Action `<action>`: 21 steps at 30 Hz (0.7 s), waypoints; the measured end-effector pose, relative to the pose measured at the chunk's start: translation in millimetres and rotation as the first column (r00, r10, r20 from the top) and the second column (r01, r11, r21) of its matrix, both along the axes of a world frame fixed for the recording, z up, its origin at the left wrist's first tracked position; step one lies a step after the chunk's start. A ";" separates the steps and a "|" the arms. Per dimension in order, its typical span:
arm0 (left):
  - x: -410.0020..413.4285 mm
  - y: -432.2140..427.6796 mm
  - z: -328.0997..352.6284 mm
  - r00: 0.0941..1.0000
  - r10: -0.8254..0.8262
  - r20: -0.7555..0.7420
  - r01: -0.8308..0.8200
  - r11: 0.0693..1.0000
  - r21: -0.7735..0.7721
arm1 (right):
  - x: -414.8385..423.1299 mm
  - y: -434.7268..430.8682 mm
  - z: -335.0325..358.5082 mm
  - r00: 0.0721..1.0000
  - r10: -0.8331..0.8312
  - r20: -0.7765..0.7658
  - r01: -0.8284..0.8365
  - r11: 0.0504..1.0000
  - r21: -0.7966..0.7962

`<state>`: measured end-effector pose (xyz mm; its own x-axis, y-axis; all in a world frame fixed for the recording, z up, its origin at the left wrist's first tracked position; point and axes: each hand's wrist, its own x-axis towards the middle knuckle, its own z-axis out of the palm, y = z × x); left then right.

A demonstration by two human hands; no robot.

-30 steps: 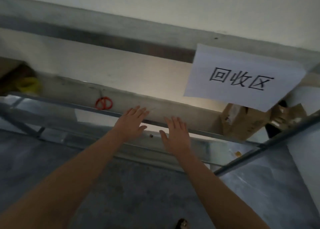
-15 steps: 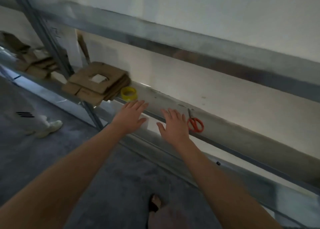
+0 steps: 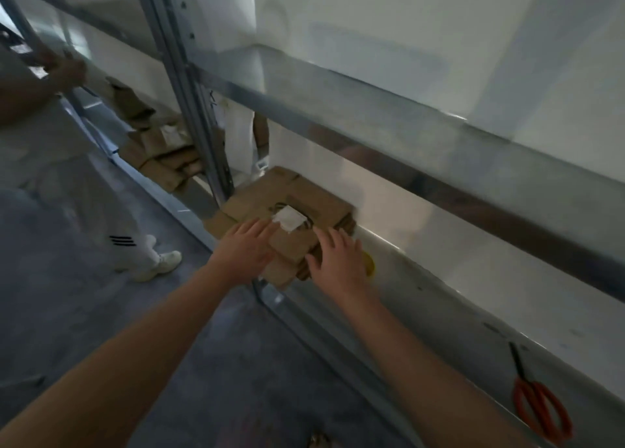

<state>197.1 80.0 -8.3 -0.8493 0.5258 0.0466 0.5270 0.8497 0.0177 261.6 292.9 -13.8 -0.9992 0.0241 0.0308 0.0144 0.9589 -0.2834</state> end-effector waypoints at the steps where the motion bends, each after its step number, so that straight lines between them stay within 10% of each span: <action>1: -17.2 -8.7 -1.3 1.000 -0.002 0.003 0.002 1.000 -0.003 | -15.4 -7.7 -1.6 1.000 -0.005 0.000 0.005 1.000 -0.009; 9: -171.1 -49.7 -25.6 0.992 -0.121 0.041 0.122 0.992 -0.017 | -104.2 -51.9 -43.2 0.952 -0.303 0.050 0.307 0.941 -0.143; 21: -261.0 -59.9 -81.6 0.862 -0.078 0.500 0.069 0.997 0.036 | -122.2 -93.7 -81.0 0.577 -0.747 0.330 0.813 0.487 -0.318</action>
